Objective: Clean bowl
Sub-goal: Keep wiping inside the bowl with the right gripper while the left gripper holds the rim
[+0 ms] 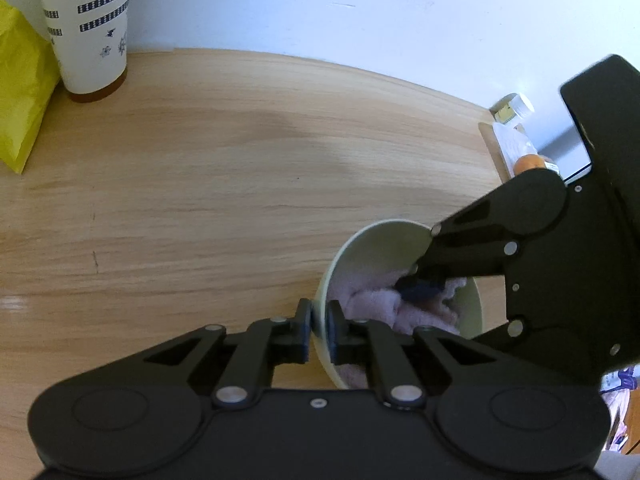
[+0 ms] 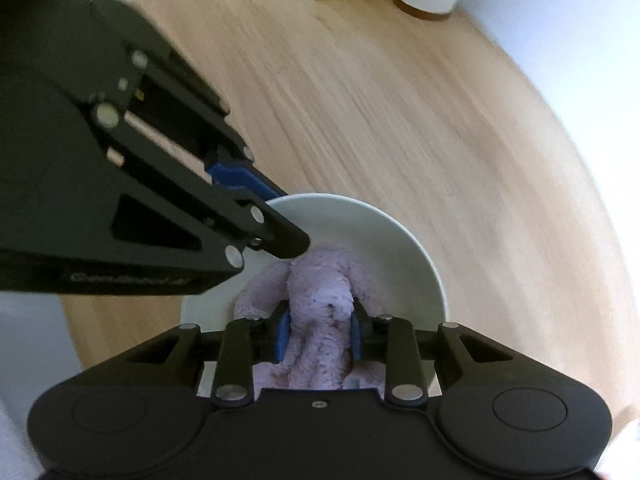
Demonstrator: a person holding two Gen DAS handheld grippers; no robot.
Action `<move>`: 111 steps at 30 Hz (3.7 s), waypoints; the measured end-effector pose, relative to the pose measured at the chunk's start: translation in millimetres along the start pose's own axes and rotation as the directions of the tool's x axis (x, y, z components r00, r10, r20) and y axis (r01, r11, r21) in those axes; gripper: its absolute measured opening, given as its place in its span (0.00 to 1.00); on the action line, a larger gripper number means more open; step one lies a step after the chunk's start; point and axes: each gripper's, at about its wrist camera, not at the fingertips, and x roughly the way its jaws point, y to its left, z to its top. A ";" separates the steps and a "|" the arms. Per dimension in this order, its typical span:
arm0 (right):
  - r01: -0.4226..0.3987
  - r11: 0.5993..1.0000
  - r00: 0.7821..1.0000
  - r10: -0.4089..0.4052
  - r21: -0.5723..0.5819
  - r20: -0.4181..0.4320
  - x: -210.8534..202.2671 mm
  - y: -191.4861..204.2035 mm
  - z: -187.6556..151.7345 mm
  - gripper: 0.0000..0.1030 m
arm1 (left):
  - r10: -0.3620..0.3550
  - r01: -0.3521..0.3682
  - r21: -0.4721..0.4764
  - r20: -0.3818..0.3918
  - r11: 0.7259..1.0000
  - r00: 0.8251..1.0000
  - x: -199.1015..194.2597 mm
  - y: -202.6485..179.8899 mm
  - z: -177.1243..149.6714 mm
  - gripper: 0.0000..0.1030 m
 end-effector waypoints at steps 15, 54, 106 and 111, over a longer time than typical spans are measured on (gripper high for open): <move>-0.468 0.833 0.883 0.429 0.295 0.191 6.4 -57.0 -28.1 0.27 | -0.008 0.007 -0.048 -0.002 0.999 1.000 -0.4 1.0 1.2 0.07; 0.208 0.965 0.971 -0.223 -0.158 -0.086 -32.6 61.4 -36.7 0.27 | -0.053 0.054 -0.030 0.015 0.998 0.998 -3.7 5.5 -6.7 0.07; -0.285 0.907 0.950 0.310 0.310 -0.033 -68.6 -55.1 -22.0 0.27 | -0.043 0.044 -0.090 0.017 0.995 0.999 2.6 10.9 -3.7 0.08; -0.392 0.820 0.910 0.411 0.417 0.048 -76.5 -77.3 -29.6 0.27 | -0.045 0.046 -0.096 0.015 0.994 0.999 3.2 12.0 -3.6 0.08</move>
